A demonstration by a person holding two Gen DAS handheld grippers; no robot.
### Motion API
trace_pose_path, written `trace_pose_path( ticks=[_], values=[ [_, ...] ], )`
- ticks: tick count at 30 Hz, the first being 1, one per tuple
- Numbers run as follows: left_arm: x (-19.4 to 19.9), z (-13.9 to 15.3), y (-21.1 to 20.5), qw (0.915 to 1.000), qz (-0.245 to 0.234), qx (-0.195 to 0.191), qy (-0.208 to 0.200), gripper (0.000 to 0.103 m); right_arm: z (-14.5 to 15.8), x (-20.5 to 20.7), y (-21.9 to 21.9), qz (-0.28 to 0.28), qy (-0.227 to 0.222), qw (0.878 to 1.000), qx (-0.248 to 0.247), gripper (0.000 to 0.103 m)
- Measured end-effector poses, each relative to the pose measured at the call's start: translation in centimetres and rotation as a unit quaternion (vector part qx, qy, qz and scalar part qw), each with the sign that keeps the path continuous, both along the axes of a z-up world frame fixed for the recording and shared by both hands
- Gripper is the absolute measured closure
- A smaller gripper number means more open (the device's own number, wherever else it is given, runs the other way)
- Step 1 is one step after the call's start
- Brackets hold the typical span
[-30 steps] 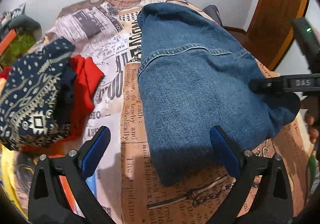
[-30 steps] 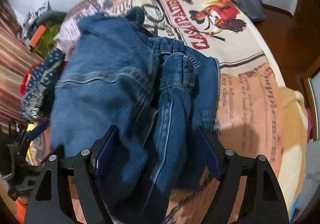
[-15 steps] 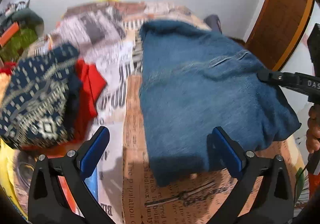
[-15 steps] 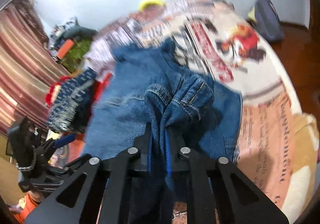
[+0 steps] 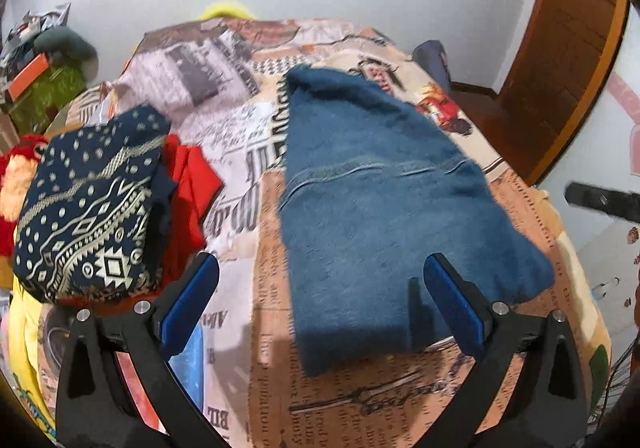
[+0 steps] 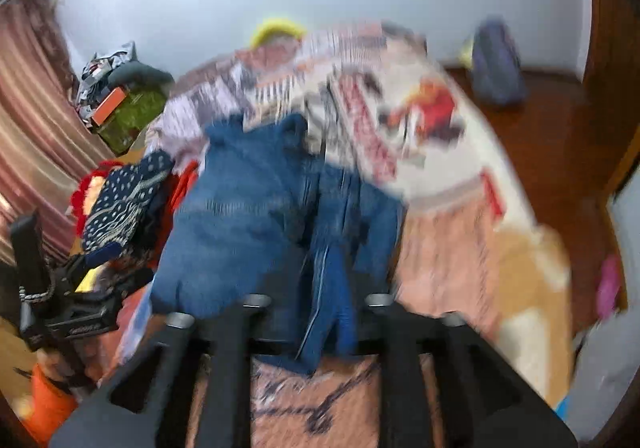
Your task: Fold large clothes
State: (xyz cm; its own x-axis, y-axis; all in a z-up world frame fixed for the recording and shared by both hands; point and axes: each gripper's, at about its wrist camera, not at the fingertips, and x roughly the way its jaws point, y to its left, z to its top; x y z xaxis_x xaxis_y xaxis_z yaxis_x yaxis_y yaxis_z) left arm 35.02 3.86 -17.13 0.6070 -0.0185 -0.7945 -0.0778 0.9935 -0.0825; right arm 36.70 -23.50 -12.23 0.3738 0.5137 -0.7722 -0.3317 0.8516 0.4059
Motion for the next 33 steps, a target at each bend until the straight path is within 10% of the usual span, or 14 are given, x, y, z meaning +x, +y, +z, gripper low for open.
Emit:
trace_pose_path(
  ticks=[14, 23, 33],
  values=[
    [0.8, -3.8, 0.8, 0.9991, -0.011, -0.01, 0.04, 0.0, -8.0, 3.8, 2.0, 0.013, 0.128, 0.989, 0.067, 0.04],
    [1.4, -5.2, 1.2, 0.9976, -0.006, -0.055, 0.043, 0.0, -8.0, 3.1, 4.5, 0.048, 0.112, 0.99, 0.073, 0.037],
    [0.5, -3.3, 1.6, 0.9983, 0.013, -0.042, 0.038, 0.0, -4.5, 2.3, 5.4, 0.031, 0.039, 0.994, 0.094, 0.083]
  ],
)
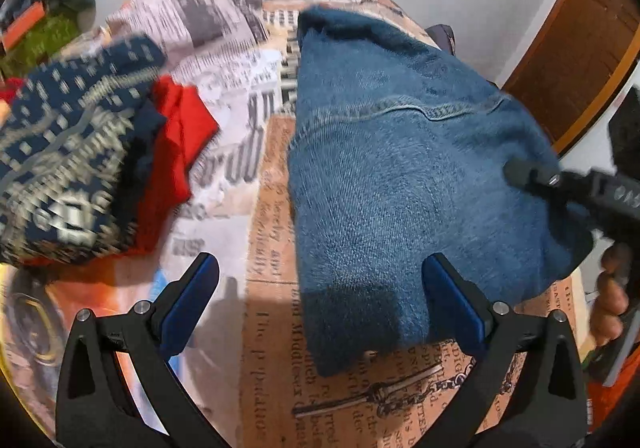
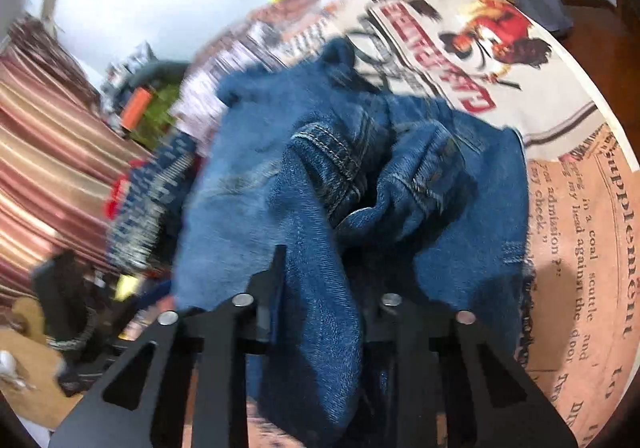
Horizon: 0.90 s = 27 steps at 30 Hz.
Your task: Fold large clothes
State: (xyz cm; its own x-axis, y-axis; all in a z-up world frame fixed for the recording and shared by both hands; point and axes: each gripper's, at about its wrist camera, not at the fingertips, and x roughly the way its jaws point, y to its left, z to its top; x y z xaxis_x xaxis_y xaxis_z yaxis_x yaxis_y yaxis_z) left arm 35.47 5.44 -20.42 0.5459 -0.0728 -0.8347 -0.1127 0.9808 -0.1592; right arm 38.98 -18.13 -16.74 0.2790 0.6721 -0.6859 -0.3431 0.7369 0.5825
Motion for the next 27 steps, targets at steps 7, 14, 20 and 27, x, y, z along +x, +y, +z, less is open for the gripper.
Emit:
trace_pose_path(
  ticks=[7, 14, 20, 27],
  values=[
    [-0.5, 5.0, -1.1, 0.9978, -0.009, 0.045, -0.048, 0.0, 9.2, -1.6, 0.8, 0.008, -0.123, 0.992, -0.015, 0.092],
    [1.8, 3.7, -4.5, 0.9968, -0.051, 0.05, -0.034, 0.0, 6.4, -0.6, -4.2, -0.054, -0.123, 0.988, -0.081, 0.098],
    [2.9, -2.2, -4.7, 0.9977, -0.051, 0.038, 0.023, 0.0, -1.9, -0.5, -7.8, -0.064, -0.015, 0.988, -0.14, 0.097],
    [2.2, -1.9, -2.8, 0.9989, -0.03, -0.019, 0.03, 0.0, 0.5, -3.5, -7.5, -0.039, -0.072, 0.984, -0.161, 0.095]
  ],
)
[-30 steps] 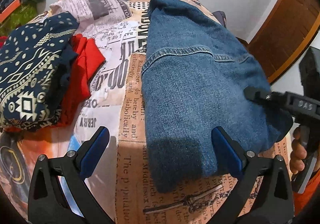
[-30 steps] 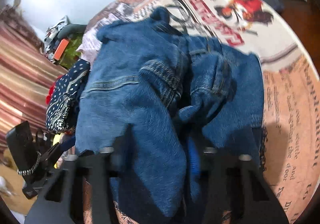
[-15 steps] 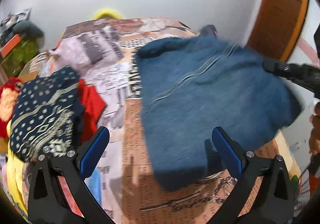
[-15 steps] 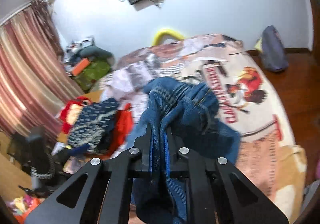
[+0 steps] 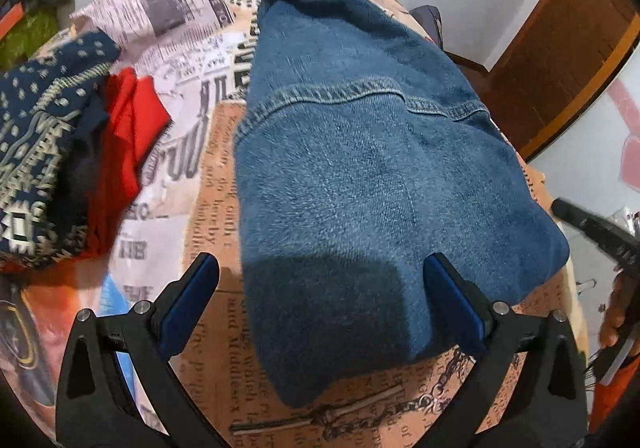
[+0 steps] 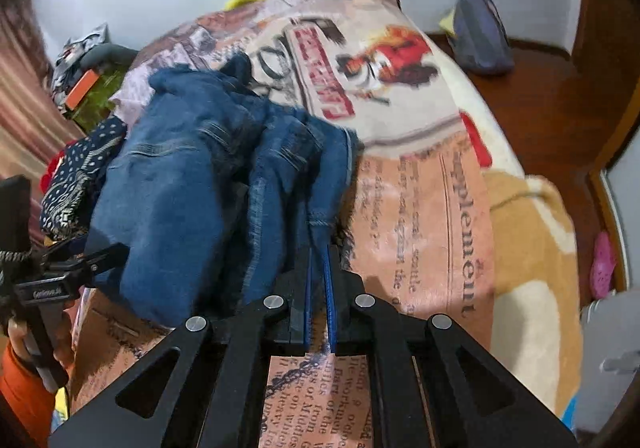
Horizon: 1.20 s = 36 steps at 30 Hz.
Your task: Fold large clothes
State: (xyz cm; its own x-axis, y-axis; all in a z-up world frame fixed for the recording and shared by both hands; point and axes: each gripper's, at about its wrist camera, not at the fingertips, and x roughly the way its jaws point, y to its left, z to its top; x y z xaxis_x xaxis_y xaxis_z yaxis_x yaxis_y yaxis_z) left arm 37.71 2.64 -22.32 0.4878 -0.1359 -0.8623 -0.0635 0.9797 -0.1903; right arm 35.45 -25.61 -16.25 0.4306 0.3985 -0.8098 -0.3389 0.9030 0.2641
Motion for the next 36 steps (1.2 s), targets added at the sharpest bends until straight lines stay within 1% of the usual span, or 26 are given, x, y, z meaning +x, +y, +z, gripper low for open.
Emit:
trace_pose_path(
  ticks=[1, 2, 3, 4, 5, 6, 8, 10, 13, 14, 15, 16, 18, 19, 20, 21, 23, 26, 27, 29, 30, 32, 33, 36],
  values=[
    [-0.4, 0.5, -0.1, 0.9999, -0.005, 0.014, -0.008, 0.0, 0.7, -0.2, 0.0, -0.001, -0.008, 1.0, 0.005, 0.092],
    [-0.9, 1.1, -0.1, 0.9992, -0.008, 0.034, -0.021, 0.0, 1.0, -0.2, 0.0, -0.003, -0.012, 1.0, 0.012, 0.081],
    [-1.3, 1.6, 0.0, 0.9982, -0.009, 0.05, -0.032, 0.0, 1.5, -0.1, 0.2, -0.009, -0.014, 1.0, 0.023, 0.061],
    [-1.7, 2.0, 0.0, 0.9972, -0.011, 0.061, -0.04, 0.0, 1.8, 0.0, 0.4, -0.016, -0.016, 0.999, 0.031, 0.049],
    [-1.9, 2.4, 0.2, 0.9962, -0.013, 0.073, -0.046, 0.0, 2.3, -0.2, 0.5, -0.029, -0.02, 0.999, 0.038, 0.032],
    [-2.1, 2.7, 0.5, 0.9955, -0.012, 0.08, -0.049, 0.0, 2.6, -0.3, 0.7, -0.039, -0.025, 0.998, 0.047, 0.028],
    [-2.2, 3.0, 1.4, 0.9955, -0.009, 0.079, -0.051, 0.0, 3.0, -0.3, 1.5, -0.038, -0.023, 0.997, 0.064, 0.028],
    [-1.9, 3.1, 2.5, 0.9968, -0.009, 0.063, -0.047, 0.0, 2.6, 0.2, 2.7, -0.029, -0.012, 0.997, 0.073, 0.028],
    [-1.0, 2.5, 3.9, 0.9995, -0.01, 0.007, -0.028, 0.0, 0.8, 0.8, 4.5, -0.011, 0.015, 0.998, 0.065, 0.028],
    [-0.6, 2.0, 4.2, 0.9994, -0.016, -0.023, -0.018, 0.0, 0.0, 1.1, 5.0, -0.005, 0.026, 0.998, 0.063, 0.028],
    [-0.1, 1.3, 4.4, 0.9983, -0.023, -0.052, -0.007, 0.0, -0.5, 1.2, 5.1, -0.003, 0.031, 0.998, 0.062, 0.028],
    [0.6, 0.7, 4.3, 0.9971, -0.029, -0.07, 0.004, 0.0, -1.5, 1.6, 5.2, -0.003, 0.039, 0.998, 0.056, 0.028],
    [1.8, -0.7, 4.2, 0.9953, -0.034, -0.086, 0.027, 0.0, -3.0, 2.3, 4.8, -0.013, 0.057, 0.997, 0.044, 0.028],
    [2.3, -1.2, 4.2, 0.9942, -0.036, -0.097, 0.031, 0.0, -3.7, 2.6, 4.5, -0.013, 0.067, 0.996, 0.049, 0.028],
    [2.8, -1.6, 4.2, 0.9919, -0.039, -0.115, 0.035, 0.0, -4.5, 3.2, 3.9, -0.009, 0.083, 0.994, 0.067, 0.024],
    [3.3, -1.9, 4.3, 0.9894, -0.042, -0.133, 0.04, 0.0, -5.0, 3.4, 3.4, -0.01, 0.091, 0.993, 0.079, 0.018],
    [4.1, -2.5, 4.4, 0.9851, -0.047, -0.158, 0.047, 0.0, -5.8, 4.0, 2.8, -0.005, 0.101, 0.99, 0.099, 0.016],
    [5.2, -3.3, 4.4, 0.9814, -0.055, -0.177, 0.051, 0.0, -6.9, 5.1, 2.4, 0.005, 0.113, 0.986, 0.123, 0.012],
    [5.5, -3.4, 4.4, 0.98, -0.058, -0.183, 0.052, 0.0, -6.9, 5.4, 2.4, 0.001, 0.111, 0.986, 0.123, 0.007],
    [6.1, -3.4, 4.4, 0.9782, -0.06, -0.192, 0.052, 0.0, -7.4, 6.3, 2.7, -0.001, 0.115, 0.986, 0.123, 0.006],
    [6.4, -3.5, 4.4, 0.9775, -0.058, -0.196, 0.053, 0.0, -7.9, 6.6, 2.7, 0.001, 0.125, 0.983, 0.133, 0.005],
    [7.3, -3.9, 4.5, 0.9748, -0.051, -0.209, 0.059, 0.0, -9.1, 7.3, 2.6, 0.0, 0.153, 0.974, 0.168, 0.003],
    [7.8, -4.2, 4.6, 0.9739, -0.048, -0.213, 0.061, 0.0, -9.1, 7.3, 2.4, -0.001, 0.154, 0.972, 0.175, 0.003],
    [8.9, -4.4, 3.6, 0.976, -0.053, -0.201, 0.065, 0.0, -9.0, 7.1, 2.4, 0.003, 0.152, 0.972, 0.178, 0.004]
  ],
)
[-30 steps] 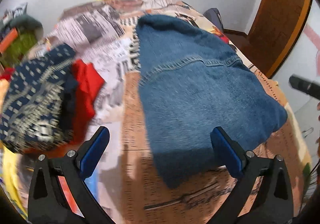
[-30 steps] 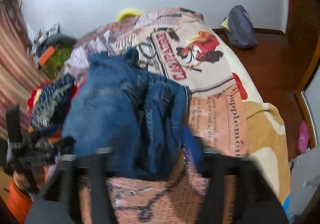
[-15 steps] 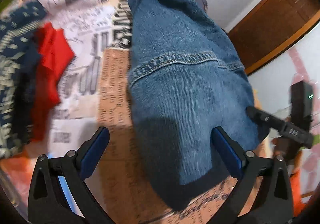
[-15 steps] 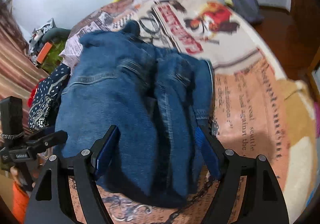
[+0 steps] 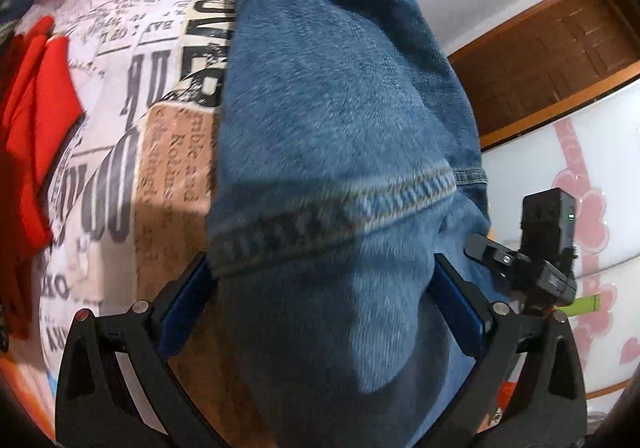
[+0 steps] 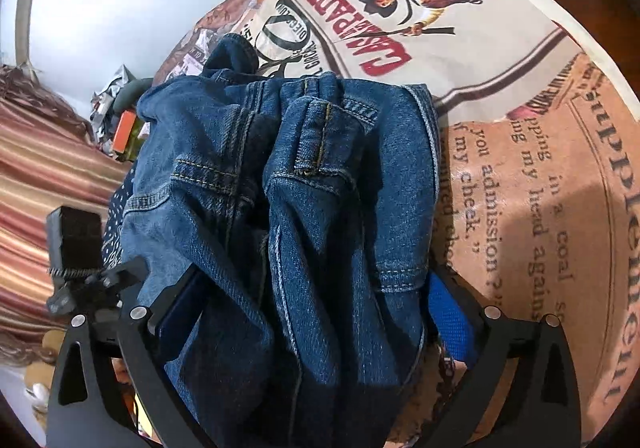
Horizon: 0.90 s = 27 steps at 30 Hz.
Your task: Fold large clothes
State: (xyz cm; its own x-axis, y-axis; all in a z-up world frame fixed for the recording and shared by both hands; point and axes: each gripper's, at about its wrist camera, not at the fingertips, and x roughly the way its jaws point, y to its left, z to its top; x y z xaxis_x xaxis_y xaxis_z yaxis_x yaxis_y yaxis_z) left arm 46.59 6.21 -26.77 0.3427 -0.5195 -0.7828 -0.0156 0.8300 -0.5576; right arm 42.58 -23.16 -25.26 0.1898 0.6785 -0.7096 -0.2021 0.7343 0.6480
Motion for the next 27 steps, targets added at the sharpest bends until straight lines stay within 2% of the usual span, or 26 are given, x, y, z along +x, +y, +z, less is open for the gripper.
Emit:
trace_pose_path(
  ticks=[1, 3, 4, 5, 6, 7, 8, 9, 11, 12, 14, 19, 24, 27],
  values=[
    [0.1, 0.0, 0.0, 1.0, -0.002, 0.002, 0.001, 0.0, 0.0, -0.1, 0.0, -0.001, 0.002, 1.0, 0.001, 0.005],
    [0.7, 0.1, -0.3, 1.0, -0.001, -0.006, 0.007, 0.0, 0.4, -0.2, -0.1, 0.001, 0.006, 1.0, 0.005, 0.014],
    [0.8, 0.1, -0.3, 0.9998, 0.001, -0.015, 0.01, 0.005, 0.7, -0.4, -0.2, 0.002, 0.007, 1.0, 0.004, 0.017],
    [0.8, 0.2, -0.3, 0.9996, 0.002, -0.025, 0.012, 0.014, 1.1, -0.6, -0.2, 0.004, 0.006, 1.0, 0.004, 0.025],
    [1.0, 0.5, -0.5, 0.9997, 0.006, -0.021, 0.009, 0.017, 1.4, -0.4, -0.3, 0.005, 0.003, 1.0, 0.004, 0.035],
    [0.7, 0.8, -0.5, 0.9998, 0.004, -0.017, 0.003, 0.026, 2.0, -0.7, -0.3, 0.004, -0.002, 1.0, 0.0, 0.041],
    [0.4, 1.4, -0.7, 0.9999, 0.0, -0.011, -0.007, 0.036, 2.7, -1.0, -0.4, 0.002, -0.008, 1.0, -0.003, 0.054],
    [0.0, 2.0, -0.9, 0.9999, -0.002, -0.006, -0.012, 0.04, 3.1, -1.1, -0.5, -0.001, -0.013, 1.0, -0.002, 0.068],
    [-0.6, 3.0, -1.2, 0.9999, -0.002, -0.002, -0.016, 0.049, 4.2, -1.3, -0.7, -0.005, -0.006, 1.0, 0.016, 0.073],
    [-1.0, 3.7, -1.3, 0.9998, -0.003, 0.001, -0.02, 0.05, 4.5, -1.4, -0.7, -0.006, -0.006, 1.0, 0.017, 0.075],
    [-2.1, 5.2, -1.5, 0.9994, -0.007, 0.015, -0.031, 0.054, 5.5, -2.4, 0.2, 0.003, -0.018, 1.0, -0.004, 0.076],
    [-4.3, 9.9, -0.6, 0.9962, -0.002, 0.044, -0.075, 0.055, 7.9, -4.6, 2.1, 0.007, -0.031, 0.999, -0.001, 0.077],
    [-6.9, 16.3, 1.8, 0.9885, 0.01, 0.061, -0.138, 0.055, 12.7, -6.0, 5.2, 0.016, -0.073, 0.997, 0.011, 0.077],
    [-8.9, 19.7, 4.9, 0.9833, 0.02, 0.064, -0.169, 0.055, 15.8, -6.5, 7.8, 0.022, -0.101, 0.995, 0.017, 0.077]
  ],
)
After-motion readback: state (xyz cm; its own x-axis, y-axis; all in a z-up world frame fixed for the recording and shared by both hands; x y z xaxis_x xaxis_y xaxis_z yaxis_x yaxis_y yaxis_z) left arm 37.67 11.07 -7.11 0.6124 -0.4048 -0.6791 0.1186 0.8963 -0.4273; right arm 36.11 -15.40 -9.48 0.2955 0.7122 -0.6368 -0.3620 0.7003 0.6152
